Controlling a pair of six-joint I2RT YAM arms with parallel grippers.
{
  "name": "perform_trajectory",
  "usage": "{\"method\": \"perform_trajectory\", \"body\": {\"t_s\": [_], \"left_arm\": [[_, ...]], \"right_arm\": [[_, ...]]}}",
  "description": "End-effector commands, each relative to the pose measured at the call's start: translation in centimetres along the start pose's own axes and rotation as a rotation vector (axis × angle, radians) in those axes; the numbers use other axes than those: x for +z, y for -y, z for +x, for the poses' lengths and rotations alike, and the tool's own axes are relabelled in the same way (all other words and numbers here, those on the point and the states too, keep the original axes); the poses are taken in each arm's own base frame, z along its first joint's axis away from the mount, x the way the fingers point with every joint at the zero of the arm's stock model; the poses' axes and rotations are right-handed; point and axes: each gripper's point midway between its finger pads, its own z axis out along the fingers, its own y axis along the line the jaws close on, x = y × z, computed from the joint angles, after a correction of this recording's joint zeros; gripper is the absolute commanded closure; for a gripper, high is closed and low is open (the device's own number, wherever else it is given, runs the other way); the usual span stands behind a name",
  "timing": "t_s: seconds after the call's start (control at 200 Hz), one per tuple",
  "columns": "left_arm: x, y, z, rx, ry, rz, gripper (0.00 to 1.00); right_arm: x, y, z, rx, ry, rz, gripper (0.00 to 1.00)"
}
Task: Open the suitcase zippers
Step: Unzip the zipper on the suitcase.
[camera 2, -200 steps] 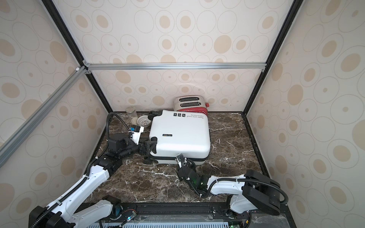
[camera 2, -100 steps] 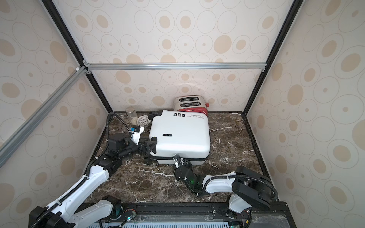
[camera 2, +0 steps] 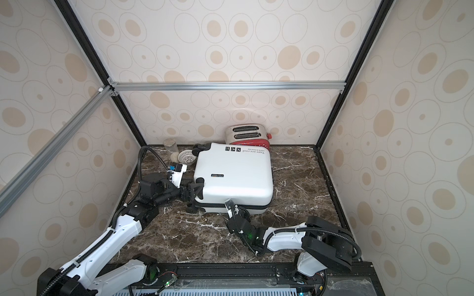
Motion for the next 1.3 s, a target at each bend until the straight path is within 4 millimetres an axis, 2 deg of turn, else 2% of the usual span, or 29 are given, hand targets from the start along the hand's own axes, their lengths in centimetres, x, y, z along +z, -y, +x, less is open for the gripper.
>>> {"method": "perform_trajectory", "body": {"t_s": [0.0,0.235,0.55,0.71,0.85,1.1,1.19,1.296], "left_arm": [[0.0,0.2,2.5,-0.016,-0.081,0.013,0.25],[-0.1,0.2,2.4,-0.014,-0.081,0.013,0.25],[-0.1,0.2,2.5,-0.010,-0.082,0.010,0.25],[-0.4,0.5,1.8,0.008,-0.063,0.015,0.26],[-1.4,1.6,0.4,0.056,-0.010,0.052,0.26],[-3.3,4.2,-3.1,0.122,0.118,0.128,0.27],[-2.8,4.9,-3.4,0.123,0.111,0.165,0.28],[-1.2,5.8,-3.1,0.140,0.070,0.198,0.29]], "right_arm": [[-0.5,0.8,-2.6,0.031,0.087,0.032,0.85],[-0.6,0.7,-2.8,0.013,0.100,0.023,1.00],[-1.2,0.8,-2.6,-0.003,0.099,-0.003,1.00],[-1.5,1.2,-2.2,-0.004,0.076,-0.048,1.00],[-1.4,1.4,-2.2,-0.006,0.065,-0.088,1.00],[-1.4,1.0,-2.1,0.000,0.053,-0.154,1.00],[-1.4,1.2,-1.9,0.004,0.052,-0.151,1.00],[-1.6,1.3,-1.9,-0.001,0.054,-0.158,1.00]]}}
